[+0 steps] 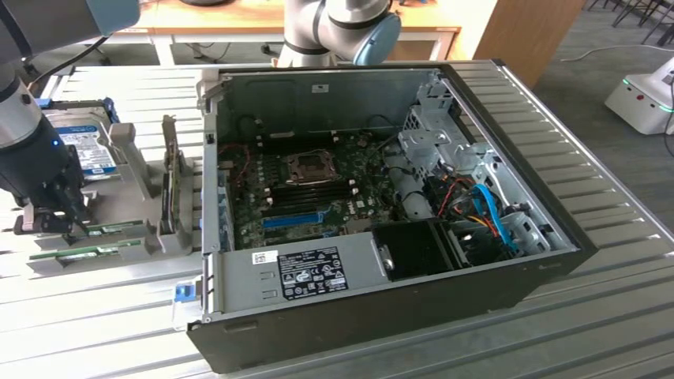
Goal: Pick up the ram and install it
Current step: 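Pick up the ram and move it above insertion slot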
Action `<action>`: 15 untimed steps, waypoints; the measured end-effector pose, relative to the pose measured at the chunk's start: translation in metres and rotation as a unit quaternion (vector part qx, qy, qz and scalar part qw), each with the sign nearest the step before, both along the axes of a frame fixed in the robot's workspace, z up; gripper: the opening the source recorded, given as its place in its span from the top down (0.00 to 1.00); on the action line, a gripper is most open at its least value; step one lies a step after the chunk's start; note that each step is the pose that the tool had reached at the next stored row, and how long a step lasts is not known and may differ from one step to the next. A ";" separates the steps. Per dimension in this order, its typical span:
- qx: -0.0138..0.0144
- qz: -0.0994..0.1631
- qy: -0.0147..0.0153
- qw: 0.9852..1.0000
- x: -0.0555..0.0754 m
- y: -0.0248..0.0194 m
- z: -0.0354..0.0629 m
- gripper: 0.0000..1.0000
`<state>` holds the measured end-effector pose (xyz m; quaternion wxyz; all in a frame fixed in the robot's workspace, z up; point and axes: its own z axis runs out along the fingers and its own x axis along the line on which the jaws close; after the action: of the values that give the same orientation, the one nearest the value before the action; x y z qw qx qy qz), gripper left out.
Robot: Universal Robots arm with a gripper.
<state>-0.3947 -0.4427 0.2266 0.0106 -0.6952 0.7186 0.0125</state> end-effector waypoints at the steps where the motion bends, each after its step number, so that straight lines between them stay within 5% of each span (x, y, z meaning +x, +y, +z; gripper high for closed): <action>1: 0.000 0.000 0.000 1.000 0.000 -0.0003 -0.0001 0.68; 15: 0.000 0.000 0.000 1.000 0.000 -0.0126 0.0001 0.68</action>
<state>-0.3947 -0.4553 0.2267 0.0105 -0.6953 0.7186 0.0125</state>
